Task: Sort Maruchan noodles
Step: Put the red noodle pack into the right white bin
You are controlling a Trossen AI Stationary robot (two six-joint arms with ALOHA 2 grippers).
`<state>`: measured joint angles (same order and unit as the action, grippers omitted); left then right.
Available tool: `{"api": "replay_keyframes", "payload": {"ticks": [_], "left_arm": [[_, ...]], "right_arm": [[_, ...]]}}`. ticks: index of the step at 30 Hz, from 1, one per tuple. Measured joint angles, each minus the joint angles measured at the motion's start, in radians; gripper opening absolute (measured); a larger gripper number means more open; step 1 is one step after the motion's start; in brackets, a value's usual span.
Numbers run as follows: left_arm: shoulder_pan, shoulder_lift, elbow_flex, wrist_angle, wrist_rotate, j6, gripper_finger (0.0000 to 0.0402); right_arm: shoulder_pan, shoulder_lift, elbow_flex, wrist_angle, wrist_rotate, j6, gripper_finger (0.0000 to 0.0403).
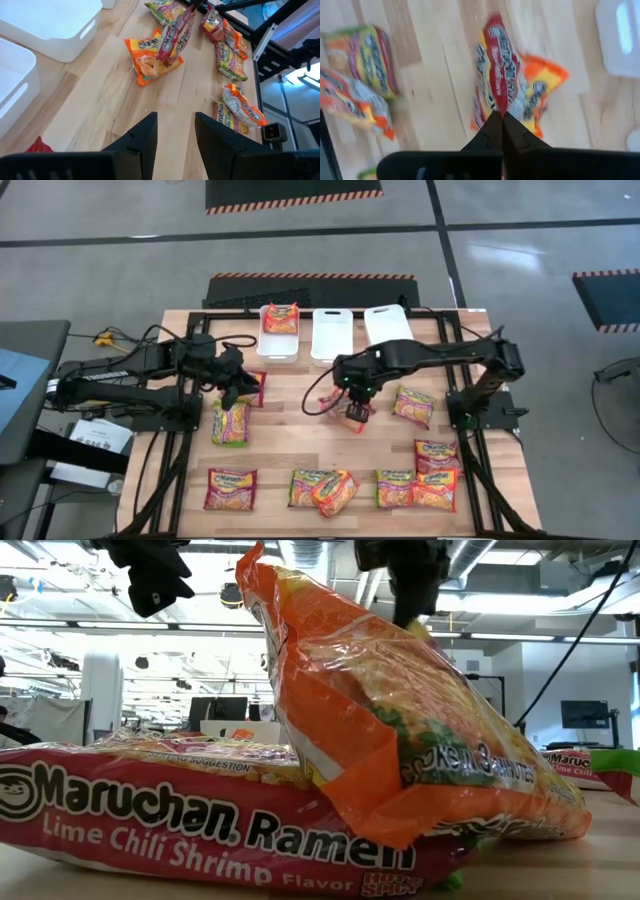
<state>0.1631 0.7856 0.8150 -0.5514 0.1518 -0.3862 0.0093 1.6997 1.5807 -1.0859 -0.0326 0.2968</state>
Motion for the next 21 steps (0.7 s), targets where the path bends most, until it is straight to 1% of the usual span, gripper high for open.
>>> {"api": "replay_keyframes", "payload": {"ticks": [3,8,12,15,19,21], "left_arm": [[0.000,0.000,0.000,0.000,-0.011,0.000,0.0116],[0.000,0.000,0.000,0.001,-0.039,0.001,0.0116],[0.001,0.000,0.000,0.003,-0.087,0.010,0.0116],[0.002,0.000,0.000,0.019,-0.124,0.027,0.0116],[0.005,0.000,0.000,0.063,-0.180,0.028,0.0116],[0.009,0.000,0.000,0.072,-0.209,0.027,0.0116]], "right_arm": [[-0.012,-0.016,0.027,-0.050,0.058,0.001,0.0004],[-0.054,-0.053,0.050,-0.112,0.111,-0.008,0.0004],[-0.101,-0.097,0.058,-0.143,0.141,-0.036,0.0004],[-0.152,-0.131,0.058,-0.156,0.152,-0.071,0.0004],[-0.251,-0.180,0.057,-0.168,0.170,-0.145,0.0004],[-0.319,-0.202,0.058,-0.161,0.172,-0.190,0.0004]]}}
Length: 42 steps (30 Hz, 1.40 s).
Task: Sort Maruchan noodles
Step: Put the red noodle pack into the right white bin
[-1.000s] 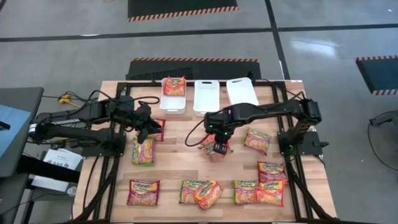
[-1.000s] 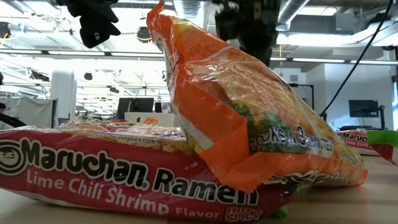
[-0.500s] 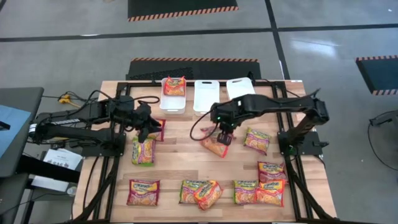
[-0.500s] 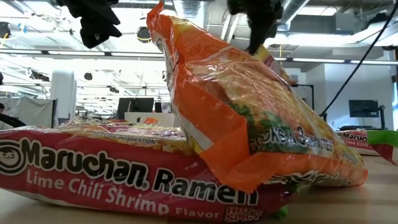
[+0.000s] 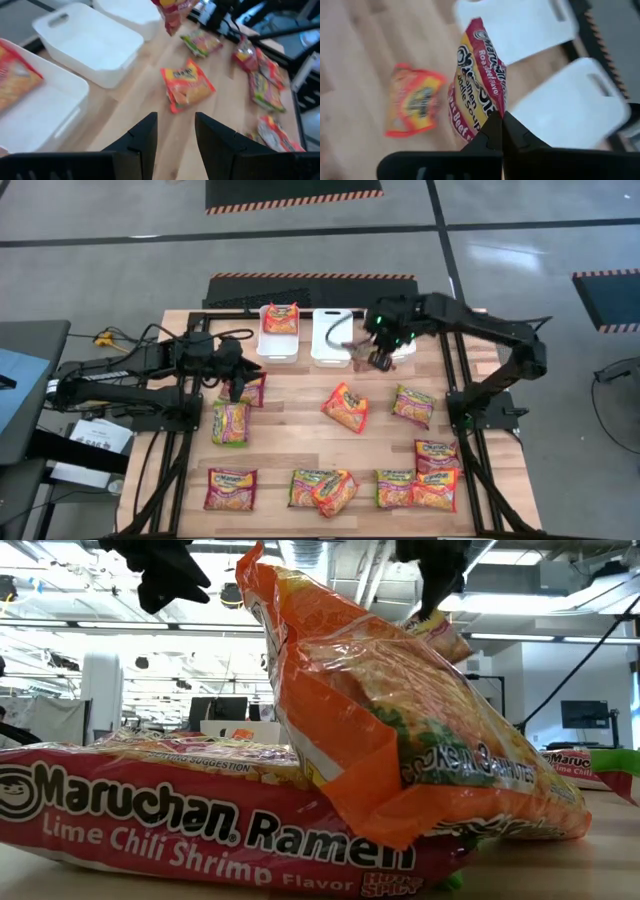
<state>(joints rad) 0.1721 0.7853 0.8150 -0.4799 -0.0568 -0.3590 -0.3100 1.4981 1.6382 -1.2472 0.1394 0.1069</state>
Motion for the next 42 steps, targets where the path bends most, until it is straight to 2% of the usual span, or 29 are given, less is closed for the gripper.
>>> {"api": "replay_keyframes", "payload": {"ticks": [12,17,26,42], "left_arm": [[0.065,0.000,0.000,0.073,-0.181,0.059,0.0116],[0.111,0.000,0.000,0.124,-0.223,0.090,0.0116],[0.195,0.000,0.000,0.208,-0.246,0.113,0.0116],[0.278,0.000,0.000,0.208,-0.246,0.113,0.0116]], "right_arm": [[-0.359,0.005,-0.001,0.070,-0.007,-0.345,0.0004],[-0.456,0.038,-0.002,0.086,-0.080,-0.449,0.0004],[-0.526,0.163,-0.002,0.142,-0.140,-0.535,0.0004],[-0.542,0.305,-0.002,0.211,-0.127,-0.568,0.0006]]}}
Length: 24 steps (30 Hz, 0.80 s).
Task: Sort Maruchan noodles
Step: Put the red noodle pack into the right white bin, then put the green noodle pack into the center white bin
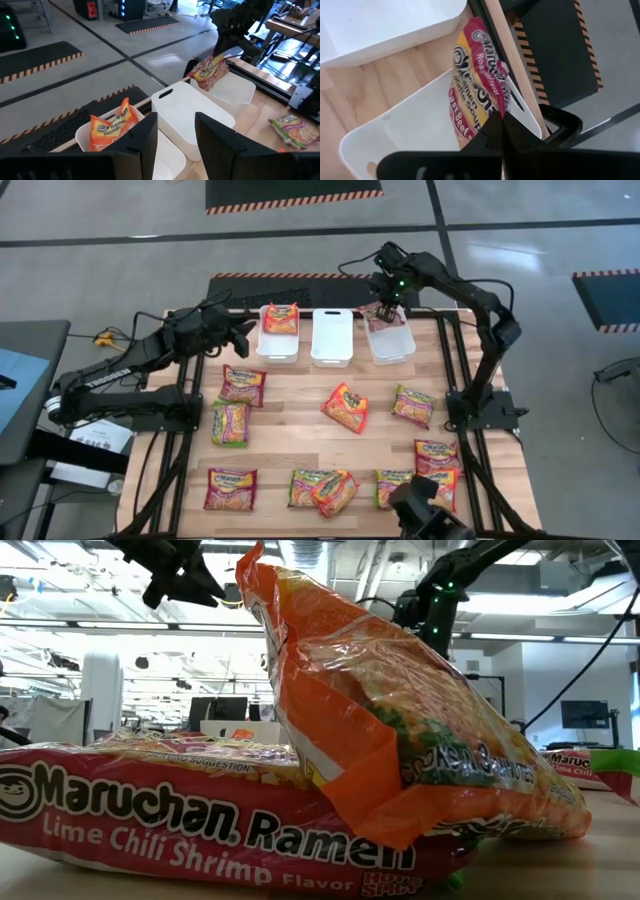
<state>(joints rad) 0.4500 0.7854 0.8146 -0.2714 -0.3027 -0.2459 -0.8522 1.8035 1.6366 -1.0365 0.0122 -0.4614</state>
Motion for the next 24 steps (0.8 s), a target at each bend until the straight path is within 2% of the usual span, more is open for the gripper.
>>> {"api": "replay_keyframes", "payload": {"ticks": [6,9,20,24], "left_arm": [[0.000,0.000,0.000,-0.001,0.000,0.000,0.0116],[0.000,0.000,0.000,-0.002,0.000,0.005,0.0116],[0.000,0.000,0.000,-0.001,0.000,0.051,0.0116],[0.000,0.000,0.000,-0.001,0.000,0.051,0.0116]], "right_arm": [[0.001,0.017,0.000,0.000,0.020,-0.001,0.0010],[0.001,0.017,0.000,0.011,0.024,-0.003,0.0025],[0.001,0.017,0.000,0.019,0.127,0.060,0.0148],[0.001,0.013,0.000,0.018,0.152,0.071,0.0179]]}}
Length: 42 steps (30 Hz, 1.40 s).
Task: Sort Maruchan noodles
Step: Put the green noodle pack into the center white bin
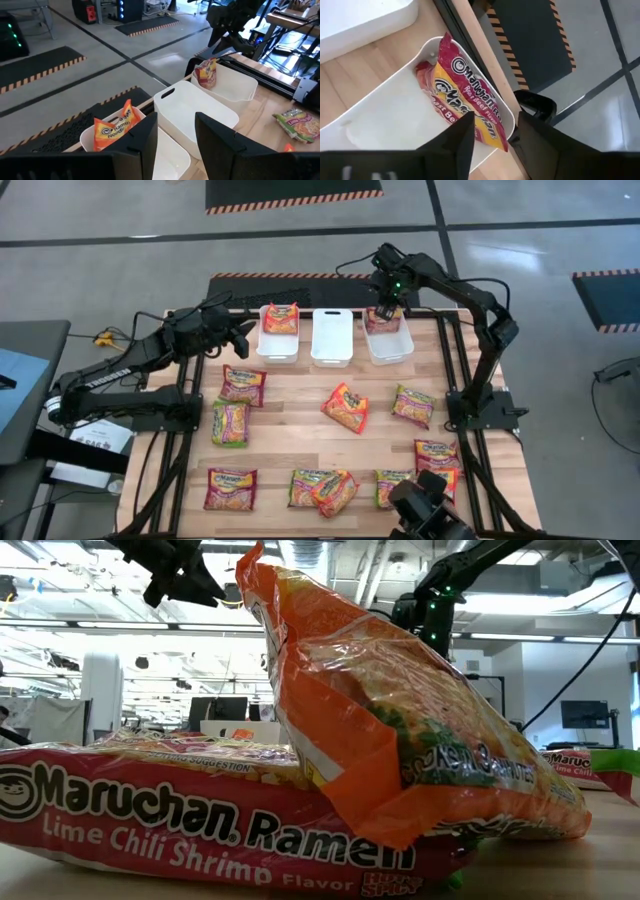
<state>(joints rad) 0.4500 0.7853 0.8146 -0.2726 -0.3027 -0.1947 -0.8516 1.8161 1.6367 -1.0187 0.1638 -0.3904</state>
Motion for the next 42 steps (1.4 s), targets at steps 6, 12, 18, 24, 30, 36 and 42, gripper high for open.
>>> {"api": "replay_keyframes", "payload": {"ticks": [6,12,18,24,30,36,42], "left_arm": [[0.000,0.000,0.000,0.000,0.000,0.000,0.0116],[0.000,0.000,0.028,0.004,0.000,0.003,0.0116],[0.000,0.000,0.084,0.004,0.026,0.043,0.0116],[0.000,0.000,0.111,0.001,0.132,0.051,0.0116],[0.001,-0.001,0.122,-0.006,0.260,0.040,0.0116],[0.000,-0.021,0.124,-0.016,0.411,0.024,0.0116],[0.000,-0.036,0.124,-0.109,0.501,0.014,0.0116]], "right_arm": [[0.015,-0.015,0.069,-0.061,-0.001,0.039,0.0187],[0.057,-0.017,0.217,-0.174,-0.005,0.052,0.0179],[0.120,-0.017,0.319,-0.311,-0.009,0.098,0.0179],[0.201,-0.017,0.348,-0.517,-0.034,0.234,0.0180],[0.300,-0.029,0.322,-0.554,-0.280,0.426,0.0179],[0.441,-0.033,0.323,-0.552,-0.391,0.508,0.0179],[0.606,-0.032,0.323,-0.552,-0.394,0.645,0.0179]]}}
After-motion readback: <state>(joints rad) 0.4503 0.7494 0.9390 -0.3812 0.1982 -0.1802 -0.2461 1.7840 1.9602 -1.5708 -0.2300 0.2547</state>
